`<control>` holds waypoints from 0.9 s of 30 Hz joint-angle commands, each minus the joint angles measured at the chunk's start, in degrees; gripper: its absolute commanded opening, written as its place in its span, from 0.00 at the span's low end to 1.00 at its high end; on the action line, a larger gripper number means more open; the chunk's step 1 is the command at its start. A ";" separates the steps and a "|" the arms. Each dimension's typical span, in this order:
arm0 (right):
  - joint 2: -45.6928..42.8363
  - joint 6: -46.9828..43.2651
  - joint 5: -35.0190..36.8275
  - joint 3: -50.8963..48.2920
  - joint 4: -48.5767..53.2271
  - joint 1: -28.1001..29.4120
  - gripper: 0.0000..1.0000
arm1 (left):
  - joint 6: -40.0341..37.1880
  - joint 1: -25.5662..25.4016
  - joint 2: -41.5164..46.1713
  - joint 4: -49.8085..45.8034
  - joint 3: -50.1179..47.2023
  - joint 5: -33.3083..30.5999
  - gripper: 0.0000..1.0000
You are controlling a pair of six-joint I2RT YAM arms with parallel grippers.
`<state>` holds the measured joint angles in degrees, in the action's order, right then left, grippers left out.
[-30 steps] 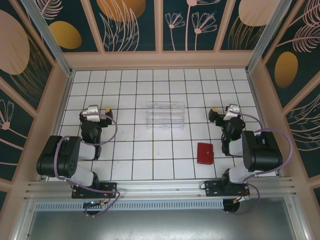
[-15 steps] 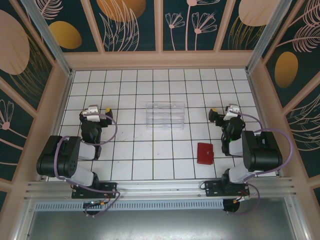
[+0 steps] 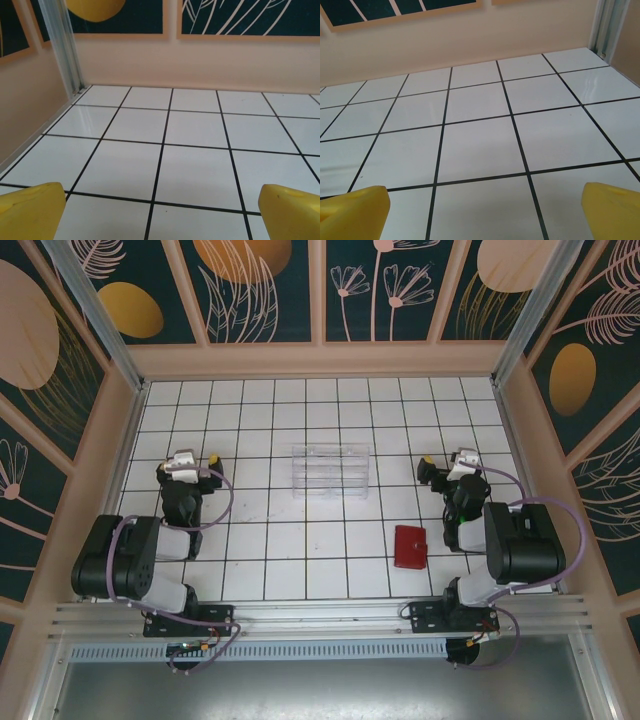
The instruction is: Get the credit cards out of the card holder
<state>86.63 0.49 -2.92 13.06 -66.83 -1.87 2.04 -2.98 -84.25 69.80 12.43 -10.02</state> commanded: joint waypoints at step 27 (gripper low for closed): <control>-26.10 29.80 -14.24 14.44 76.75 3.93 0.86 | 29.67 -26.99 9.75 -68.49 32.41 3.03 0.98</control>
<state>62.13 25.39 -12.58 27.31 2.87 1.06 27.16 -25.34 -72.73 8.16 41.91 -8.43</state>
